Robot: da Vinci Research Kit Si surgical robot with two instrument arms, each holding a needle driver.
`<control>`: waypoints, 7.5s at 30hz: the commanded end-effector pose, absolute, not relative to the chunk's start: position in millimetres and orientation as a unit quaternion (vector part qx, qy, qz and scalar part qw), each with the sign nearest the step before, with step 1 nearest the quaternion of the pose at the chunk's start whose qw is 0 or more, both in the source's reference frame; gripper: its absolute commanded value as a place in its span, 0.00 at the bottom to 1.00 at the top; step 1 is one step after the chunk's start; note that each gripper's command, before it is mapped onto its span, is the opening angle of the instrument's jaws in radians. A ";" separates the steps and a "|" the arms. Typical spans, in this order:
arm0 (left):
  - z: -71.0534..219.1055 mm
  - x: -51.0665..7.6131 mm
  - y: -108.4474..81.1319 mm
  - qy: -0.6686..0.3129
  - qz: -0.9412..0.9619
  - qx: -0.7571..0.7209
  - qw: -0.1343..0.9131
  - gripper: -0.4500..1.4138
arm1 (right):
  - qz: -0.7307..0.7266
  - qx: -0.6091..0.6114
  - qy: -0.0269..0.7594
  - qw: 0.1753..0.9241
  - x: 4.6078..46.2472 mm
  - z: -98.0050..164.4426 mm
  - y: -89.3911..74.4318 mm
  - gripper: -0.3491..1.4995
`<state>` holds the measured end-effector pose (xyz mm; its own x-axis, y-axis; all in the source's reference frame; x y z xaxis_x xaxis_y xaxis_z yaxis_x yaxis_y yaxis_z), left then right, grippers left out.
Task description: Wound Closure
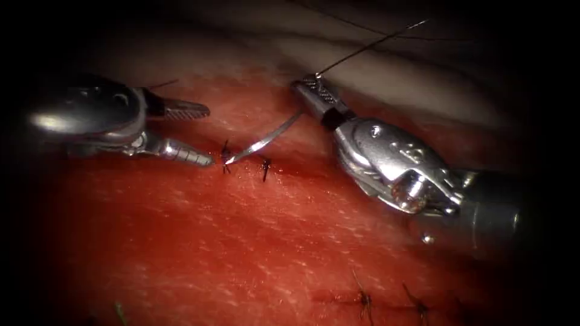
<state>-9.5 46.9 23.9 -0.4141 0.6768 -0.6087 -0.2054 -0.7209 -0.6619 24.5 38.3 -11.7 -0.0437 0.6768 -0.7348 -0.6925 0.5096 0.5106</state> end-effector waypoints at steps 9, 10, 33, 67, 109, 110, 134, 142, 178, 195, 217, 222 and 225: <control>26.2 -10.6 45.5 -0.306 0.781 -0.488 0.240 0.54 | 0.340 0.105 0.594 0.721 23.3 -11.1 38.3 0.00; 26.5 -10.8 45.2 -0.307 0.781 -0.490 0.236 0.53 | 0.326 0.107 0.602 0.721 23.1 -11.1 38.3 0.00; 40.2 -17.8 40.5 -0.240 0.839 -0.407 0.268 0.19 | 0.137 -0.041 0.621 0.771 19.4 -8.7 42.2 0.00; 46.0 -18.4 34.9 -0.267 0.848 -0.359 0.283 0.32 | 0.071 -0.120 0.666 0.733 23.1 -3.8 40.8 0.00; 45.9 -17.9 35.4 -0.274 0.845 -0.356 0.290 0.36 | -0.038 -0.199 0.625 0.754 24.8 2.1 32.6 0.00; 45.9 -17.9 35.4 -0.274 0.845 -0.356 0.290 0.36 | -0.042 -0.202 0.624 0.754 24.8 2.5 32.2 0.00; 46.2 -17.5 35.7 -0.277 0.845 -0.354 0.290 0.35 | 0.009 -0.114 0.618 0.778 25.5 3.9 29.3 0.00; 46.2 -17.4 35.6 -0.277 0.845 -0.353 0.290 0.35 | 0.027 -0.063 0.607 0.792 25.4 6.1 27.6 0.00; 46.2 -17.5 35.6 -0.277 0.848 -0.348 0.289 0.35 | 0.094 0.086 0.576 0.808 25.0 6.9 25.4 0.00; 46.1 -17.4 35.6 -0.277 0.848 -0.346 0.289 0.36 | 0.145 0.158 0.543 0.812 24.9 7.9 24.3 0.00; 45.9 -17.2 35.8 -0.274 0.850 -0.345 0.290 0.35 | 0.207 0.226 0.512 0.802 24.7 8.4 23.8 0.00; 45.9 -17.2 35.8 -0.274 0.850 -0.345 0.290 0.35 | 0.221 0.246 0.509 0.795 24.7 8.5 23.6 0.00; 45.9 -17.2 35.8 -0.275 0.850 -0.343 0.290 0.35 | 0.229 0.263 0.502 0.791 24.7 9.0 23.2 0.00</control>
<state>-16.7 36.4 45.4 -0.5950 0.6815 -0.4260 -0.3054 -0.6820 -0.6645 23.8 23.1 8.4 0.3915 0.6306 -0.6701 -0.1009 0.7533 0.6499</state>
